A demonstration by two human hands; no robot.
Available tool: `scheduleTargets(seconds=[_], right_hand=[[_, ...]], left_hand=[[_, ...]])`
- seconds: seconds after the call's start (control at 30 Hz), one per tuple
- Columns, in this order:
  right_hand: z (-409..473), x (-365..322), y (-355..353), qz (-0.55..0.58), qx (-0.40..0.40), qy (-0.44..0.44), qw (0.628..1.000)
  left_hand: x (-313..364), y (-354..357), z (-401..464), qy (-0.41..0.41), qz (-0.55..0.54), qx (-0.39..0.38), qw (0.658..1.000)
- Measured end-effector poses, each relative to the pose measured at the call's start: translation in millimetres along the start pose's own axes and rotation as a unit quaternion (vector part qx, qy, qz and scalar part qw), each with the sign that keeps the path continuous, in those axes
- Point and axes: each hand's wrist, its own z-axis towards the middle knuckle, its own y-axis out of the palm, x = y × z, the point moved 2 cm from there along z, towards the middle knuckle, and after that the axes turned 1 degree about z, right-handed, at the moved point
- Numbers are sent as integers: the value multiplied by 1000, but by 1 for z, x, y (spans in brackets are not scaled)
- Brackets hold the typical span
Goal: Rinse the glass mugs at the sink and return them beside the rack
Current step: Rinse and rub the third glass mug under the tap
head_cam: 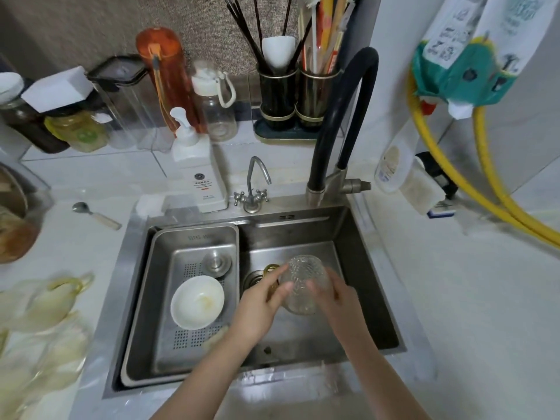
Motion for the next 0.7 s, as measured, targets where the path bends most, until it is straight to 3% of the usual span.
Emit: scheduleTargets(seconds=[0.2, 0.3, 0.53, 0.7], right_hand=[[-2, -8, 8, -15, 40, -90, 995], [0, -6, 12, -56, 32, -93, 994], [2, 3, 17, -119, -22, -3, 993], [-1, 15, 21, -2, -46, 64, 997]], left_hand=[[-1, 0, 0, -34, -69, 36, 996], [-3, -1, 0, -73, -85, 34, 993], [-10, 2, -4, -173, -23, -33, 984], [-11, 2, -7, -178, -18, -29, 983]])
